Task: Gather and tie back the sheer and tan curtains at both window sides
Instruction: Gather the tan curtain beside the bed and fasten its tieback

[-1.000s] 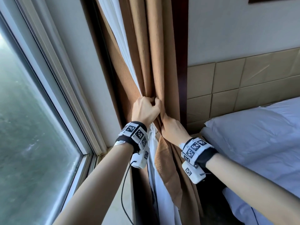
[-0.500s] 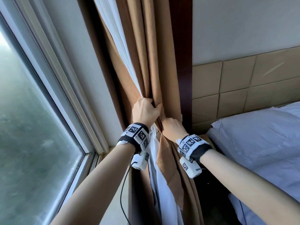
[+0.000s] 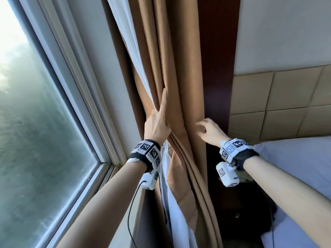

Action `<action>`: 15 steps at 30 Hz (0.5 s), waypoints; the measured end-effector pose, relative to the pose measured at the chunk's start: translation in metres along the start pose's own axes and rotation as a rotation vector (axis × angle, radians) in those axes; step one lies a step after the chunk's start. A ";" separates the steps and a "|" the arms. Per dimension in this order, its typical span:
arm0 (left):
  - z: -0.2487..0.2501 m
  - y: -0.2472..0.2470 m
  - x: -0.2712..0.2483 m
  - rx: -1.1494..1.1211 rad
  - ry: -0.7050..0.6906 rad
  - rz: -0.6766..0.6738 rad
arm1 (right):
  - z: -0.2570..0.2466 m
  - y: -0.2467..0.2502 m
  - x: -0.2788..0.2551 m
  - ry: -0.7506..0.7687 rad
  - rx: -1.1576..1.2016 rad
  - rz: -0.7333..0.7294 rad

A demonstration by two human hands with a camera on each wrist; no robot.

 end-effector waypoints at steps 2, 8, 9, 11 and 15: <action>0.002 -0.001 0.001 0.068 -0.015 -0.009 | 0.001 0.018 0.013 0.011 0.031 0.172; 0.000 -0.011 0.012 0.078 0.127 -0.115 | 0.005 0.031 0.036 -0.145 0.255 0.079; -0.001 -0.012 0.012 0.077 0.153 -0.118 | 0.006 0.027 0.037 -0.138 0.278 0.046; -0.001 -0.012 0.012 0.062 0.186 -0.117 | 0.006 0.019 0.036 -0.108 0.322 0.025; -0.002 -0.012 0.011 0.049 0.233 -0.116 | 0.004 0.006 0.035 -0.072 0.358 0.033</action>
Point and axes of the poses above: each hand's wrist, its own x-axis towards the middle knuckle, its own y-axis out of the back of the hand, z = x × y, the point moved 2 cm from there along x, towards the middle knuckle, and after that the axes turned 10 degrees about x, right-handed, at the moved point
